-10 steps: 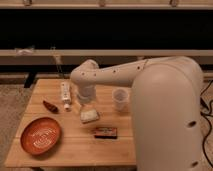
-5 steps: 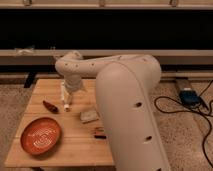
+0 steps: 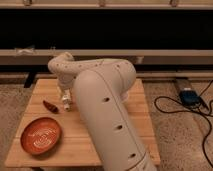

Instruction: Place the bottle in the ceramic bowl

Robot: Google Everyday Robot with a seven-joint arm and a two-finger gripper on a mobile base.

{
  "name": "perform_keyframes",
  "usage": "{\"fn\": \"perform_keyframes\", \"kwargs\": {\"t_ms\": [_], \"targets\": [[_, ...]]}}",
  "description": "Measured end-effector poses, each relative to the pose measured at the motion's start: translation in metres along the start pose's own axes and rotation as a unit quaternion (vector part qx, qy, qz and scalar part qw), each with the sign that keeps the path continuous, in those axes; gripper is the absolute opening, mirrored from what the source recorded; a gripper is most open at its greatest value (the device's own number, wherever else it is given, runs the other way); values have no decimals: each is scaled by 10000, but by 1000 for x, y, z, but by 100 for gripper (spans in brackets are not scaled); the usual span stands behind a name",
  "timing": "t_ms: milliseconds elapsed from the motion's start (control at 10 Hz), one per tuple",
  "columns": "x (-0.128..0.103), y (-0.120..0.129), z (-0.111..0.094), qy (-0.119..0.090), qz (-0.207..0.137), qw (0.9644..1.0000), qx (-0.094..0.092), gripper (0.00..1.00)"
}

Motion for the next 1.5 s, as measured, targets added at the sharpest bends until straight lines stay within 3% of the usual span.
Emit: {"fn": "perform_keyframes", "kwargs": {"t_ms": [200,500,900,1300,1500], "targets": [[19,-5,9,29,62,9999,82,80],[36,-9,26,-79,67,9999,23,80],[42,-4,56,-444,71,9990,-73,80],[41,-3,56,-458,69,9989,-88,79],[31,1,46,-402,8,9992,3,64]]}}
